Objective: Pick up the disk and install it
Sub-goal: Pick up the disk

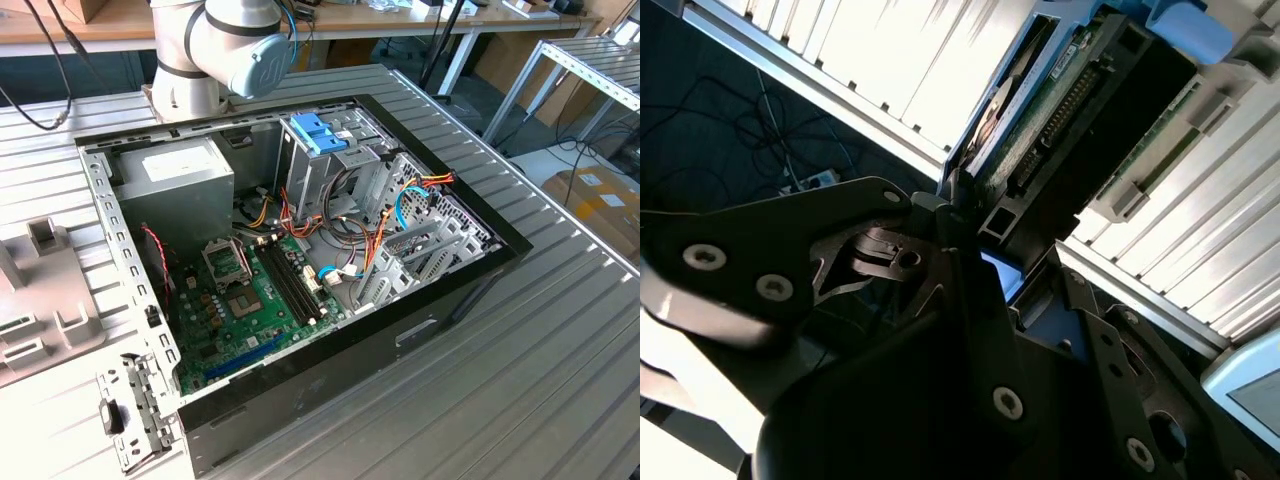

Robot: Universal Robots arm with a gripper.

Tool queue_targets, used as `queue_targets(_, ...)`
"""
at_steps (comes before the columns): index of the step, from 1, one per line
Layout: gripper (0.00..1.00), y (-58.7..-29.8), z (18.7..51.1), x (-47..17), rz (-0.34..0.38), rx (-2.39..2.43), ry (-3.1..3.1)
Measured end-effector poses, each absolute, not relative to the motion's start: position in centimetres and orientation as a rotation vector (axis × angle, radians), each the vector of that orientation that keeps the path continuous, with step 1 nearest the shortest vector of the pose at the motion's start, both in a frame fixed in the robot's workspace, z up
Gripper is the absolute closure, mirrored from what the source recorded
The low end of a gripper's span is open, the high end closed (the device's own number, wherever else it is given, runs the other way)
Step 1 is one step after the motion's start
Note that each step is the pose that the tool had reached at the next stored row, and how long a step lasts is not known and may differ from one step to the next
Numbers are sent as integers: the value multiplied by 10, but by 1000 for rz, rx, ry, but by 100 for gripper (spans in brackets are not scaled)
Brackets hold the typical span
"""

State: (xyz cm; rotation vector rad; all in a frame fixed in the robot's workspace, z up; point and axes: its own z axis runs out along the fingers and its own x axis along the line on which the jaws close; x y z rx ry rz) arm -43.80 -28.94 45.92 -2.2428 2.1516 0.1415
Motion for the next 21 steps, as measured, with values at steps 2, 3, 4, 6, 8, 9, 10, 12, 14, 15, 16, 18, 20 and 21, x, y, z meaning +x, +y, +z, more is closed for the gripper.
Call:
queue_targets(2,63,-289,463,-438,142,-2243,2152)
queue_targets(3,63,-289,465,-438,142,-2243,2152)
queue_targets(4,63,-289,466,-438,142,-2243,2152)
queue_targets(6,63,-289,469,-438,142,-2243,2152)
queue_targets(8,63,-289,472,-438,142,-2243,2152)
queue_targets(9,63,-289,473,-438,142,-2243,2152)
queue_targets(10,63,-289,476,-438,142,-2243,2152)
queue_targets(12,63,-289,480,-438,142,-2243,2152)
queue_targets(14,63,-289,485,-438,142,-2243,2152)
queue_targets(15,63,-289,487,-438,142,-2243,2152)
queue_targets(16,63,-289,489,-438,142,-2243,2152)
queue_targets(18,63,-289,491,-438,142,-2243,2152)
queue_targets(20,63,-289,492,-438,142,-2243,2151)
queue_targets(21,63,-289,492,-438,142,-2243,2151)
